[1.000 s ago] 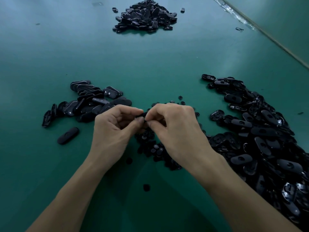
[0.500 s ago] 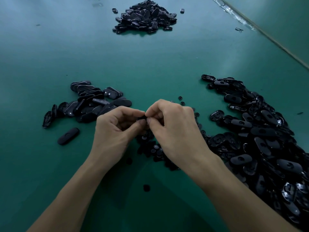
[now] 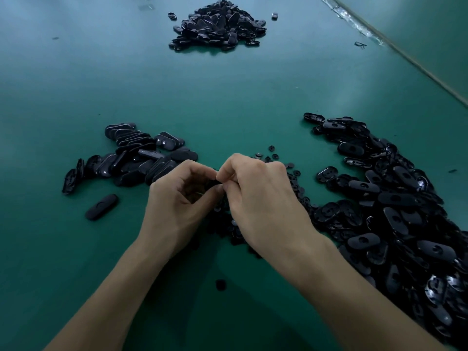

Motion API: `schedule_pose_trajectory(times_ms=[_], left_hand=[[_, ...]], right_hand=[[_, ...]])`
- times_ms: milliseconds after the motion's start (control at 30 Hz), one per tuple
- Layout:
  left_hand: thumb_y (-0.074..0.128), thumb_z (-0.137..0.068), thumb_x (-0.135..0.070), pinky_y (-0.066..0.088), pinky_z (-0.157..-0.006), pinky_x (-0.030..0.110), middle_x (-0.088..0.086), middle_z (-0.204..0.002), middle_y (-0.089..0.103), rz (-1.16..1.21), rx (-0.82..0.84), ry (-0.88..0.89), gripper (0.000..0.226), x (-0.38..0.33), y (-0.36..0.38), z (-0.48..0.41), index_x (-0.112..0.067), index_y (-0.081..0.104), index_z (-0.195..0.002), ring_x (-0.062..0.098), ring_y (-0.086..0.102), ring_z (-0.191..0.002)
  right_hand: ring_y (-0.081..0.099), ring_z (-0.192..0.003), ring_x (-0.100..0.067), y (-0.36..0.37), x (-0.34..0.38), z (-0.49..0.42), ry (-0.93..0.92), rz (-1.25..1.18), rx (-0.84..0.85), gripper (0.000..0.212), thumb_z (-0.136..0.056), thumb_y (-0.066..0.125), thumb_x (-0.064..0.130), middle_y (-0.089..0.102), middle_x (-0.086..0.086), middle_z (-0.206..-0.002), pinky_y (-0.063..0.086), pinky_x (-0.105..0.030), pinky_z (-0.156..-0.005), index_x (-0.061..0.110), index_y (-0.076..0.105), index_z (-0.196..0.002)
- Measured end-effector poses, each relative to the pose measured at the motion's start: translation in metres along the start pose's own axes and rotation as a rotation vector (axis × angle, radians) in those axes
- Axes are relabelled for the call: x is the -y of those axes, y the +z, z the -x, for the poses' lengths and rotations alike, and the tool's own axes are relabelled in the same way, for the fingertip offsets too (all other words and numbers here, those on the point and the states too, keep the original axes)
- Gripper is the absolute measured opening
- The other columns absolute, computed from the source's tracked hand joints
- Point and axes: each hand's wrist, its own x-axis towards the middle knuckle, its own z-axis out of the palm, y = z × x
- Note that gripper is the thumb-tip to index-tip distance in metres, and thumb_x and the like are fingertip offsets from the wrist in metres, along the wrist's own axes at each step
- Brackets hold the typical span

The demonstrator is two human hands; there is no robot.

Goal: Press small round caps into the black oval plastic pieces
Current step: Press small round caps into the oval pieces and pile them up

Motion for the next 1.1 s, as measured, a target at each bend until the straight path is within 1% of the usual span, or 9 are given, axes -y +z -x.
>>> schedule_pose_trajectory(times_ms=[200, 267, 367, 467, 533, 667, 800, 933, 1100], left_hand=[[0.074, -0.079, -0.014, 0.055, -0.061, 0.024, 0.001, -0.076, 0.072, 0.058, -0.035, -0.021, 0.017, 0.003, 0.000, -0.001, -0.028, 0.065, -0.084, 0.014, 0.067, -0.062], [0.079, -0.080, -0.010, 0.054, -0.061, 0.021, 0.000, -0.077, 0.073, 0.149, -0.029, -0.041, 0.023, 0.003, -0.001, -0.002, -0.029, 0.066, -0.084, 0.011, 0.067, -0.065], [0.076, -0.077, -0.014, 0.054, -0.063, 0.016, -0.003, -0.079, 0.075, 0.231, -0.012, -0.051, 0.017, 0.002, -0.002, -0.002, -0.025, 0.068, -0.087, 0.007, 0.070, -0.069], [0.075, -0.074, -0.013, 0.055, -0.065, 0.016, -0.003, -0.081, 0.077, 0.274, -0.007, -0.074, 0.016, 0.002, -0.001, -0.002, -0.017, 0.069, -0.089, 0.006, 0.071, -0.071], [0.075, -0.074, -0.012, 0.056, -0.067, 0.016, -0.002, -0.082, 0.077, 0.292, 0.002, -0.096, 0.016, 0.002, -0.001, -0.003, -0.015, 0.070, -0.089, 0.007, 0.072, -0.072], [0.075, -0.072, -0.012, 0.056, -0.067, 0.018, 0.001, -0.082, 0.077, 0.311, 0.009, -0.125, 0.017, 0.003, 0.000, -0.004, -0.015, 0.072, -0.089, 0.009, 0.072, -0.069], [0.074, -0.072, -0.012, 0.056, -0.067, 0.017, -0.001, -0.082, 0.078, 0.314, 0.013, -0.141, 0.021, 0.002, -0.001, -0.004, -0.014, 0.073, -0.092, 0.007, 0.071, -0.068], [0.074, -0.072, -0.010, 0.056, -0.068, 0.017, -0.002, -0.081, 0.078, 0.309, 0.013, -0.152, 0.021, 0.002, -0.001, -0.004, -0.013, 0.073, -0.092, 0.007, 0.071, -0.069], [0.075, -0.070, -0.008, 0.057, -0.067, 0.017, 0.000, -0.079, 0.078, 0.306, -0.014, -0.156, 0.021, 0.000, -0.001, -0.003, -0.012, 0.073, -0.091, 0.008, 0.071, -0.066]], right_hand=[[0.064, -0.089, -0.023, -0.008, -0.001, -0.006, -0.046, 0.005, 0.004, 0.015, -0.094, 0.061, 0.018, 0.068, -0.001, -0.096, 0.055, -0.041, -0.082, 0.027, 0.070, -0.102], [0.062, -0.093, -0.019, -0.010, -0.005, -0.010, -0.054, 0.023, -0.002, 0.015, -0.093, 0.064, 0.020, 0.065, 0.004, -0.099, 0.053, -0.041, -0.086, 0.027, 0.071, -0.105], [0.064, -0.097, -0.011, -0.013, -0.012, -0.015, -0.049, -0.043, 0.063, 0.022, -0.093, 0.066, 0.017, 0.071, 0.007, -0.100, 0.054, -0.034, -0.091, 0.027, 0.073, -0.111], [0.067, -0.088, 0.001, -0.016, -0.018, -0.017, -0.072, -0.145, 0.082, 0.020, -0.091, 0.069, 0.012, 0.075, 0.009, -0.092, 0.054, -0.019, -0.085, 0.023, 0.076, -0.107], [0.068, -0.084, 0.004, -0.016, -0.022, -0.018, -0.082, -0.172, 0.081, 0.018, -0.090, 0.072, 0.013, 0.075, 0.011, -0.089, 0.054, -0.015, -0.083, 0.022, 0.077, -0.104], [0.068, -0.079, 0.007, -0.017, -0.026, -0.019, -0.085, -0.204, 0.083, 0.015, -0.088, 0.072, 0.013, 0.076, 0.012, -0.083, 0.055, -0.013, -0.078, 0.021, 0.078, -0.098], [0.068, -0.073, 0.002, -0.014, -0.023, -0.018, -0.067, -0.197, 0.051, 0.011, -0.085, 0.071, 0.015, 0.074, 0.009, -0.076, 0.055, -0.015, -0.070, 0.019, 0.078, -0.093], [0.066, -0.070, 0.001, -0.011, -0.020, -0.017, -0.021, -0.196, 0.035, 0.009, -0.083, 0.071, 0.017, 0.073, 0.008, -0.073, 0.049, -0.010, -0.062, 0.018, 0.077, -0.089], [0.066, -0.071, 0.001, -0.012, -0.019, -0.016, -0.029, -0.195, 0.028, 0.011, -0.083, 0.070, 0.016, 0.073, 0.009, -0.072, 0.049, -0.008, -0.063, 0.019, 0.078, -0.090]])
